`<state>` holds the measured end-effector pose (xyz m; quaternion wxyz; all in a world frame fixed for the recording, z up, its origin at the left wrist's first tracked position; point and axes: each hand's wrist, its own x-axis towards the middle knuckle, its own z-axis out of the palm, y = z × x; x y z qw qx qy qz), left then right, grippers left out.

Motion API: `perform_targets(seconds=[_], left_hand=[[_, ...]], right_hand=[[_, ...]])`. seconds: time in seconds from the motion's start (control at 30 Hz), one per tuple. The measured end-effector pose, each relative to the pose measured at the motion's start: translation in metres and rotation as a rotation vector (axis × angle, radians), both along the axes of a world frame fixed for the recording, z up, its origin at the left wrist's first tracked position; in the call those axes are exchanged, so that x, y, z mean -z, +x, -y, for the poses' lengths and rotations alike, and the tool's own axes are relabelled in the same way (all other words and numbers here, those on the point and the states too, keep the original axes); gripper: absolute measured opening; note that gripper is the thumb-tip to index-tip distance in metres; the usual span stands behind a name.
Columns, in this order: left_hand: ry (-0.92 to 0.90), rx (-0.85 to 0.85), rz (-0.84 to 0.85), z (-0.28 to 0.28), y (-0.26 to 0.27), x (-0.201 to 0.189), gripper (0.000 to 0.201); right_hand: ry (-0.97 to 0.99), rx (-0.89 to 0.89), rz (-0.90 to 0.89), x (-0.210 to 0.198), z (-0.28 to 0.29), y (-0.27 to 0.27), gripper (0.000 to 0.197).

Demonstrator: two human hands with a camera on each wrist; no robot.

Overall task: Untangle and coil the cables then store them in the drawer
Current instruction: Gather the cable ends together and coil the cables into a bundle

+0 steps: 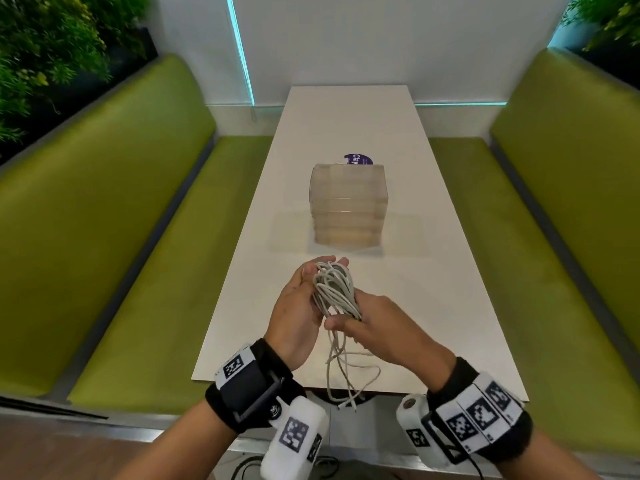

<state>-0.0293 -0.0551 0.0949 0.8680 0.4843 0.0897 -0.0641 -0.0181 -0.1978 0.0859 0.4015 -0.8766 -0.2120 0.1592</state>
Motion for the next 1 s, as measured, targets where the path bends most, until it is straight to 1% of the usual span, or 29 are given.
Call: perform_targets(seconds=[0.03, 0.07, 0.13, 0.2, 0.27, 0.3, 0.33, 0.37, 0.4, 0.47, 0.53, 0.57, 0.63, 0.7, 0.77, 0.83, 0.93, 0.97, 1.0], left_hand=[[-0.026, -0.001, -0.011, 0.000, 0.001, 0.000, 0.031], [-0.054, 0.001, -0.020, 0.001, 0.001, 0.000, 0.030], [-0.107, 0.011, -0.035, -0.001, 0.001, 0.000, 0.031], [-0.125, 0.030, -0.055, -0.004, 0.000, 0.000, 0.045], [-0.082, 0.078, -0.017, -0.007, -0.001, 0.000, 0.067], [-0.037, 0.107, 0.029, -0.009, -0.002, 0.002, 0.079], [0.032, 0.132, 0.074, -0.009, -0.003, 0.003, 0.086], [0.130, 0.142, 0.107, -0.009, -0.004, 0.005, 0.086], [0.228, 0.136, 0.125, -0.007, -0.004, 0.008, 0.076], [0.376, 0.046, 0.118, -0.003, -0.004, 0.007, 0.048], [0.398, -0.029, 0.130, -0.002, -0.004, 0.008, 0.025], [0.387, -0.035, 0.143, -0.001, -0.004, 0.008, 0.019], [0.335, -0.001, 0.151, 0.000, -0.005, 0.006, 0.014], [0.283, 0.049, 0.161, 0.000, -0.005, 0.004, 0.015], [0.300, 0.063, 0.184, -0.001, -0.006, 0.000, 0.017], [0.332, 0.080, 0.182, -0.002, -0.005, -0.003, 0.018], [0.351, 0.108, 0.186, -0.003, -0.005, -0.004, 0.017], [0.375, 0.103, 0.201, -0.003, -0.005, -0.004, 0.017], [0.393, 0.098, 0.219, -0.003, -0.005, -0.005, 0.016]], right_hand=[[0.017, 0.015, -0.001, 0.002, -0.002, 0.001, 0.037], [0.029, 0.019, 0.002, 0.003, -0.004, 0.002, 0.036], [0.035, 0.009, -0.003, 0.004, -0.007, 0.006, 0.026], [0.092, -0.007, -0.081, 0.004, -0.007, 0.008, 0.019], [0.169, -0.029, -0.181, 0.005, -0.004, 0.009, 0.018], [0.169, -0.046, -0.201, 0.005, -0.002, 0.009, 0.020], [0.155, -0.064, -0.208, 0.005, -0.002, 0.009, 0.020], [0.146, -0.081, -0.212, 0.005, -0.003, 0.007, 0.017], [0.145, -0.105, -0.214, 0.005, -0.005, 0.005, 0.015], [0.151, -0.167, -0.202, 0.006, -0.011, 0.001, 0.014], [0.156, -0.181, -0.211, 0.008, -0.015, -0.002, 0.015], [0.169, -0.173, -0.232, 0.008, -0.014, -0.001, 0.015], [0.220, -0.170, -0.279, 0.009, -0.010, 0.001, 0.015], [0.315, -0.199, -0.328, 0.008, -0.007, 0.000, 0.011], [0.428, -0.243, -0.369, 0.006, -0.006, -0.004, 0.011], [0.501, -0.237, -0.387, 0.007, -0.006, -0.007, 0.017], [0.512, -0.196, -0.355, 0.015, -0.009, -0.011, 0.026], [0.510, -0.182, -0.354, 0.016, -0.011, -0.012, 0.025], [0.519, -0.166, -0.356, 0.017, -0.012, -0.014, 0.019]])
